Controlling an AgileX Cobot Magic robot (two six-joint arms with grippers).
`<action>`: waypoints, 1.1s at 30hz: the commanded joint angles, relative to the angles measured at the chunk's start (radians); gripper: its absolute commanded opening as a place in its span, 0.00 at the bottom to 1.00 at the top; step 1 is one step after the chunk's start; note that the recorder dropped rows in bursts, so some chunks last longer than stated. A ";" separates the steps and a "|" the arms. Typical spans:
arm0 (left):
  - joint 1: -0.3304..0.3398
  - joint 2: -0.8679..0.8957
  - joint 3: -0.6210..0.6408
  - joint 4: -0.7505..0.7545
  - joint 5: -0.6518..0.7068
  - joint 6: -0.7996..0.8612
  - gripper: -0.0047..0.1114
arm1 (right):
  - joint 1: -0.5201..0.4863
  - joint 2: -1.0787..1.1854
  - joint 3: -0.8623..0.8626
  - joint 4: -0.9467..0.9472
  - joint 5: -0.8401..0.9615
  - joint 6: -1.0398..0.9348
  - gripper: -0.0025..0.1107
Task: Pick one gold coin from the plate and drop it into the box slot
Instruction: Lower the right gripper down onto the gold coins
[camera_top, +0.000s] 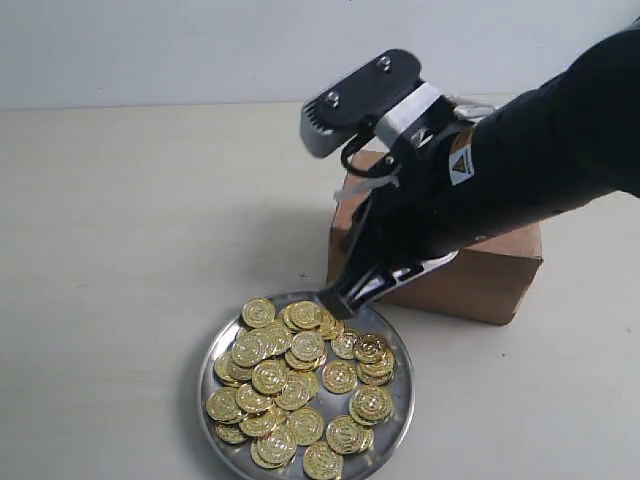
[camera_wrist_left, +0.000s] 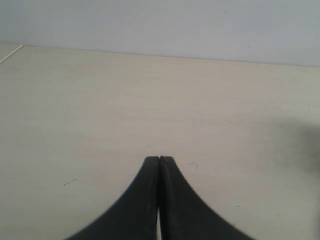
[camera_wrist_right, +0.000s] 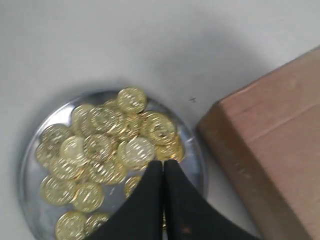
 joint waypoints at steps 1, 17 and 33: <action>0.002 -0.005 0.004 -0.002 -0.010 -0.004 0.04 | 0.041 0.040 -0.008 0.146 0.070 -0.277 0.02; 0.002 -0.005 0.004 -0.002 -0.010 -0.004 0.04 | 0.224 0.239 -0.043 0.131 0.201 -0.256 0.02; 0.002 -0.005 0.004 -0.002 -0.010 -0.004 0.04 | 0.185 0.314 -0.043 0.062 0.178 -0.151 0.43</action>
